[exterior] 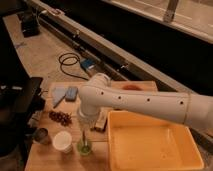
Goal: Place fork in plastic cup
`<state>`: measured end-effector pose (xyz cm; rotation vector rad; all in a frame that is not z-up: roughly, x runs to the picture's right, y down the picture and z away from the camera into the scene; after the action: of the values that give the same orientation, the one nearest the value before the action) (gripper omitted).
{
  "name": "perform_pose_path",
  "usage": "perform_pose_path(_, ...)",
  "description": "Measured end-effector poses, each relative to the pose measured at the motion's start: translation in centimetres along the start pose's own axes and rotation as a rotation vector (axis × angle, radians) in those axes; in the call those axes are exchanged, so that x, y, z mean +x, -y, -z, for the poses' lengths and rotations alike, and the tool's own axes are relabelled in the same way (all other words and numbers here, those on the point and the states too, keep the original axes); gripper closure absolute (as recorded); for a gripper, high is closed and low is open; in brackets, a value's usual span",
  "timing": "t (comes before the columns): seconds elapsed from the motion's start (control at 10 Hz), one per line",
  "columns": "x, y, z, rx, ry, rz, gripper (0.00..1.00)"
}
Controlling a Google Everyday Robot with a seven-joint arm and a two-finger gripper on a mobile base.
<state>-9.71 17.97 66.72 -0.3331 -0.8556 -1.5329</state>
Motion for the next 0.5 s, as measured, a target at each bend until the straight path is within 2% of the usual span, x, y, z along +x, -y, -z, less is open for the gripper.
perform_pose_path(0.2,-0.7,0.0,-1.0,-0.011,0.012,0.028,1.00)
perform_pose_path(0.5,-2.6,-0.5,-3.1,0.004,0.036,0.032,1.00)
